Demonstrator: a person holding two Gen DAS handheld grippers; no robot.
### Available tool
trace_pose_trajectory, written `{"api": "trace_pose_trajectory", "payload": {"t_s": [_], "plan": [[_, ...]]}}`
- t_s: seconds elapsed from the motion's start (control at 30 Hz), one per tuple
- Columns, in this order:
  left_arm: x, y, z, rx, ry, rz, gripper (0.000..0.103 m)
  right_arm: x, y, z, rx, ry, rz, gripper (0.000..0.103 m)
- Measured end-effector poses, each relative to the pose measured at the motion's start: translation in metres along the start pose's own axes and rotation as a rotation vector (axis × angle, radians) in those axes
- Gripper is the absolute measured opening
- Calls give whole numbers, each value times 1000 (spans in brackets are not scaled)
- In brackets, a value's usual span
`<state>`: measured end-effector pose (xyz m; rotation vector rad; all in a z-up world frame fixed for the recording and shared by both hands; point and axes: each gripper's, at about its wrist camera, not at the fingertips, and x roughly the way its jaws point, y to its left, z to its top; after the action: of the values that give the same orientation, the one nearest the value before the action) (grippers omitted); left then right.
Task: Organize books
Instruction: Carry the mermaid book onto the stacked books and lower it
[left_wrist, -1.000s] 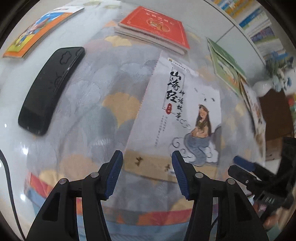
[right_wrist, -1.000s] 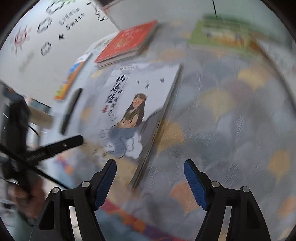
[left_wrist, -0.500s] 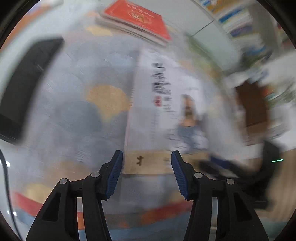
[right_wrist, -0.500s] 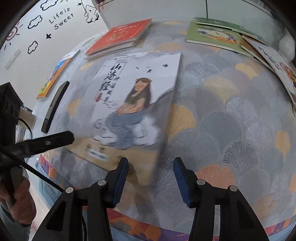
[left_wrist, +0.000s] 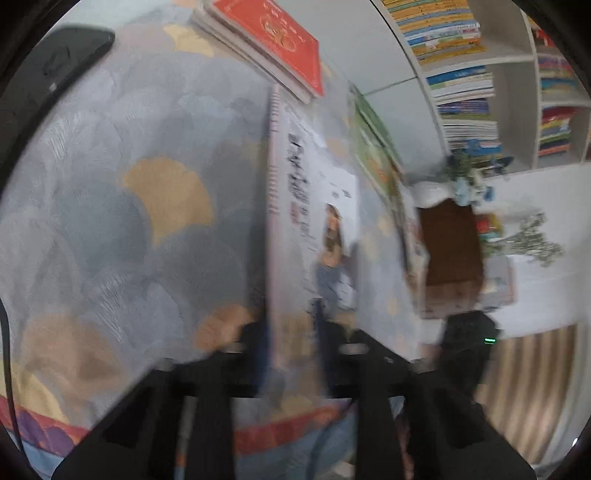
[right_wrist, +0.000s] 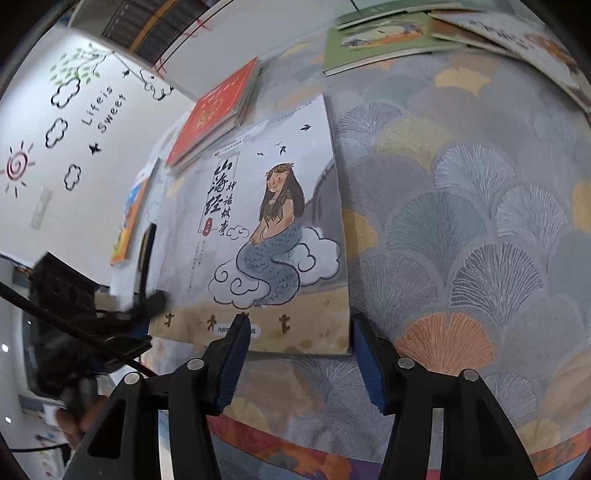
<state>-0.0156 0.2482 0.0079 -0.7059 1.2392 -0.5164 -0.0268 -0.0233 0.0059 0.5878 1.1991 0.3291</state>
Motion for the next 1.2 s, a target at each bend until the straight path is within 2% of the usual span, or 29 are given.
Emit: {"api": "trace_pose_trajectory", "payload": {"t_s": [0.03, 0.07, 0.23, 0.33, 0.43, 0.53, 0.57, 0.63, 0.67, 0.7, 0.77, 0.87, 0.97, 1.13, 1.2], "plan": [[1, 3, 3, 11, 4, 23, 8, 0, -1, 1, 17, 1, 28, 72], [4, 5, 6, 9, 23, 28, 8, 0, -4, 2, 35, 4, 49, 74], [11, 3, 14, -78, 67, -152, 8, -1, -13, 7, 104, 47, 117, 74], [9, 2, 22, -142, 81, -269, 8, -2, -32, 5, 228, 78, 221, 74], [11, -1, 30, -177, 96, -338, 8, 2, -56, 4, 371, 91, 352, 74], [13, -2, 35, -207, 108, -374, 8, 6, -62, 11, 430, 84, 407, 73], [13, -1, 35, -221, 113, -386, 8, 9, -59, 16, 428, 77, 415, 73], [14, 3, 36, -248, 122, -402, 8, 16, -52, 24, 413, 77, 390, 56], [15, 5, 36, -260, 126, -405, 8, 22, -48, 28, 408, 83, 381, 53], [15, 7, 36, -265, 129, -394, 8, 28, -43, 32, 404, 87, 377, 45], [14, 7, 37, -251, 125, -351, 8, 32, -37, 38, 375, 88, 338, 44], [10, 0, 40, -175, 127, -261, 8, 27, -10, 43, 198, 79, 234, 44], [7, -10, 41, -106, 124, -187, 8, 21, 11, 45, 82, 74, 152, 44], [0, -53, 37, 133, 73, -14, 8, 13, 44, 44, -133, 57, 22, 44], [-2, -69, 35, 207, 59, 12, 10, 3, 54, 42, -191, 42, 1, 44]]}}
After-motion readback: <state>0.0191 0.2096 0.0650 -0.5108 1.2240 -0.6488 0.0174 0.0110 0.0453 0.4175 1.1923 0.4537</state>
